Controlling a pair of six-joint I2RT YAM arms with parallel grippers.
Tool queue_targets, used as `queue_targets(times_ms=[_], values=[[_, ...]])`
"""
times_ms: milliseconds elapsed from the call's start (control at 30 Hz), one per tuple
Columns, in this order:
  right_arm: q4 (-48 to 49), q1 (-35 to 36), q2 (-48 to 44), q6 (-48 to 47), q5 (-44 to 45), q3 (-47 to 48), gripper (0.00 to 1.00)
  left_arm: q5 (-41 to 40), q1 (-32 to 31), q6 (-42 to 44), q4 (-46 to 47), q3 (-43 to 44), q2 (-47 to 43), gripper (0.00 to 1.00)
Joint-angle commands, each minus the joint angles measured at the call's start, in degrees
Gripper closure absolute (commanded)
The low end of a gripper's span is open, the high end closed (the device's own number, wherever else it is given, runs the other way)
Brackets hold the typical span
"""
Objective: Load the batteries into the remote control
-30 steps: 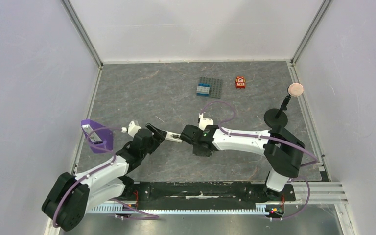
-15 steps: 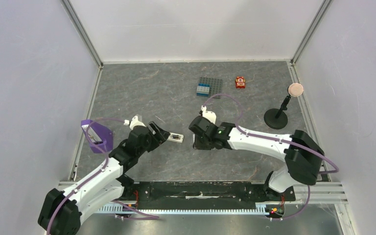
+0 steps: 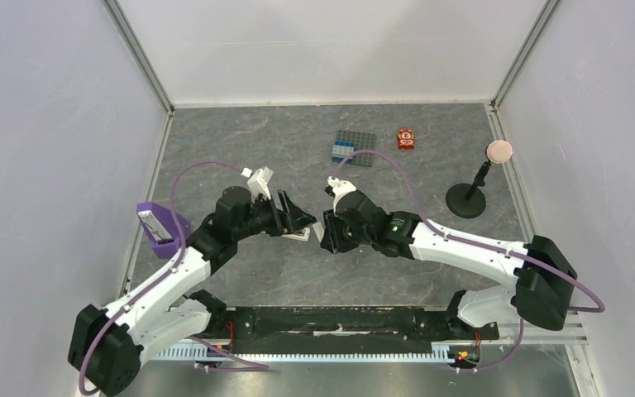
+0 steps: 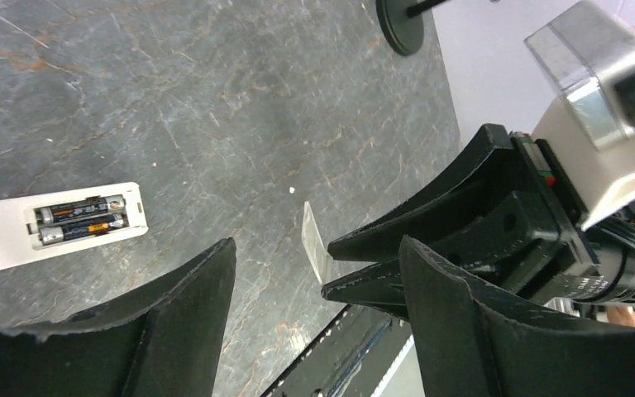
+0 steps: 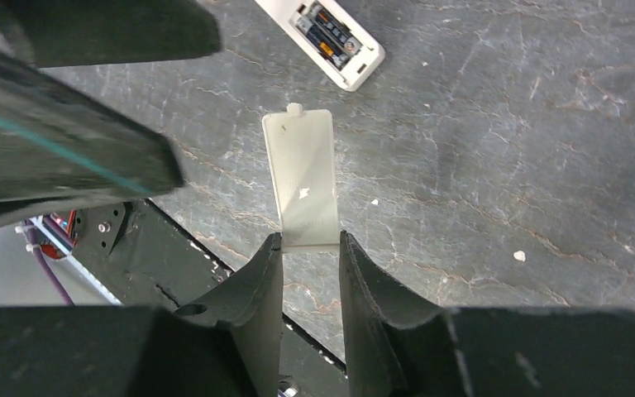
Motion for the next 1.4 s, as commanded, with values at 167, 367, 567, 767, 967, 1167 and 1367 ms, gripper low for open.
queue_targets(times_ms=[167,367,567,767,967,1167,1367], values=[[5.09,-0.04,-1.18,-3.86,-5.57,0.49,0.89,8.78,-0.31,1.47,7.40,1.92,6.80,0.36],[6.17,-0.04,-0.61,-3.53,-6.42,1.34,0.89,9.81,-0.29,1.04,7.40,1.86,7.85,0.51],[6.21,-0.09,0.38,-3.69,-6.20,2.69,0.89,10.80,-0.31,0.42,7.36,2.22,9.40,0.72],[6.19,-0.13,0.79,-3.35,-4.71,3.56,0.89,10.75,-0.29,0.53,5.96,2.67,9.24,0.81],[6.18,-0.12,-0.11,-6.65,-5.06,3.24,0.74,6.27,-0.27,-3.01,1.66,4.49,9.09,0.98],[11.11,-0.06,-11.17,-17.83,-0.43,-1.14,0.34,-2.62,-0.18,-12.11,-10.16,8.90,7.84,0.98],[28.56,0.89,-24.39,-34.78,-7.06,-13.26,0.23,-4.53,0.09,-24.04,-21.32,13.94,7.01,0.98]])
